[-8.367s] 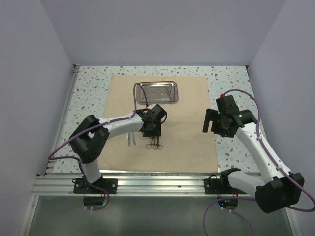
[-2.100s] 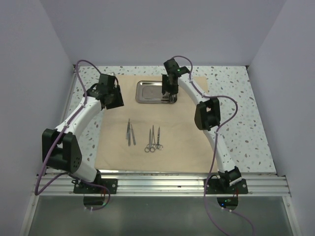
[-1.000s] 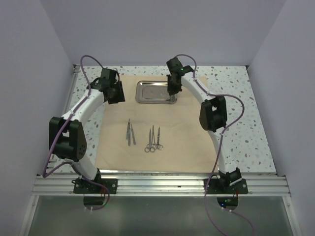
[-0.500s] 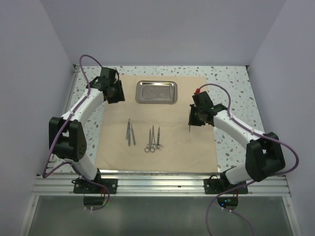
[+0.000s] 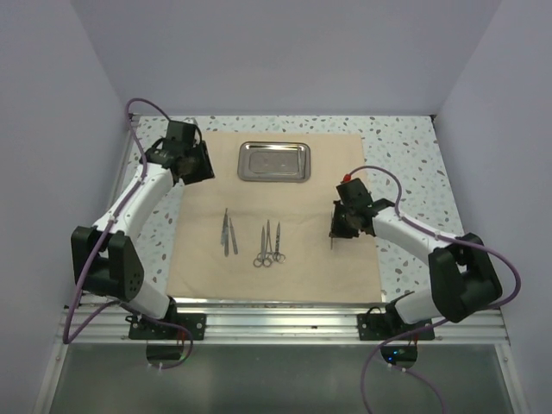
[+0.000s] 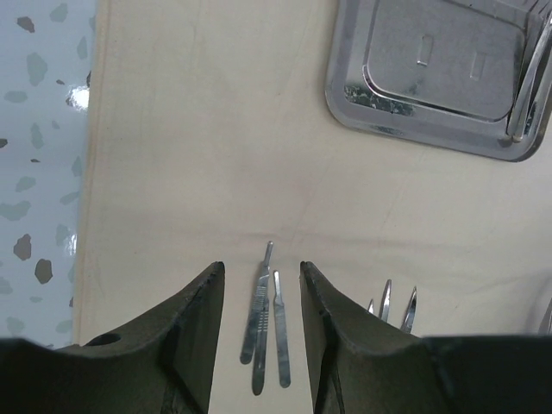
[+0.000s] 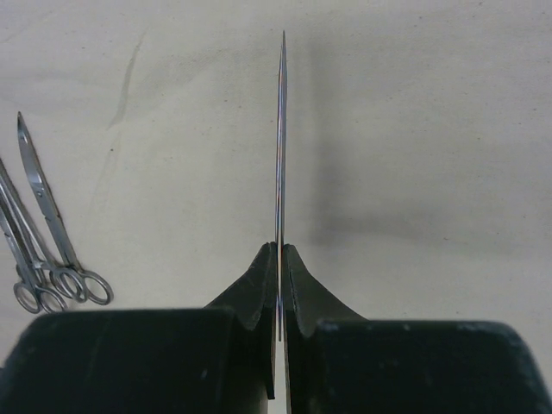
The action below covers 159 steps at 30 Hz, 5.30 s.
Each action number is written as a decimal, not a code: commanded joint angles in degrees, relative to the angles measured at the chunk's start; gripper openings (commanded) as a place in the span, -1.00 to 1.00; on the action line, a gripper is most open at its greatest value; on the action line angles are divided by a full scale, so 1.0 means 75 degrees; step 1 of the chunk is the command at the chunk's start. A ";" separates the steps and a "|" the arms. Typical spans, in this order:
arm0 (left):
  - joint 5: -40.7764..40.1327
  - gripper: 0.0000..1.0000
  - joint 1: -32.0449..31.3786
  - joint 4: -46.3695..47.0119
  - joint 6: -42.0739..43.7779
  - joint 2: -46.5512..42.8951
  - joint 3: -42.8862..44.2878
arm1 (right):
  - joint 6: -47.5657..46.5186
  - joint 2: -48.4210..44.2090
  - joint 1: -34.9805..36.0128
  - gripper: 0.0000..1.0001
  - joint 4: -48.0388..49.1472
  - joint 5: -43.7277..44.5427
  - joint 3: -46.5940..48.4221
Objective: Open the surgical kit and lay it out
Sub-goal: Place the medical item in the surgical kit, then pick up the medical item from the container, then place the medical item in the surgical kit, then pick up the medical item from the container.
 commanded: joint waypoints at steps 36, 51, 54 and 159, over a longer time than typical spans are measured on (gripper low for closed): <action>-0.0263 -0.13 0.0087 0.0795 0.0292 -0.0166 -0.1005 | -0.1219 0.7501 -0.0033 -0.07 -0.3230 0.0687 1.2367; -0.0216 -0.12 0.0298 0.0936 0.0515 -0.0436 -0.1263 | -0.1442 0.9085 -0.0092 -0.15 -0.2000 0.2199 1.3721; -0.0146 -0.12 0.0380 0.0982 0.0515 -0.0377 -0.1298 | -0.1488 0.9214 -0.0068 -0.15 -0.1883 0.2246 1.3780; 0.0065 -0.11 -0.2337 0.1613 -0.0412 0.6265 0.6929 | -0.0492 -0.1811 0.0026 0.27 -0.2524 0.1426 0.2389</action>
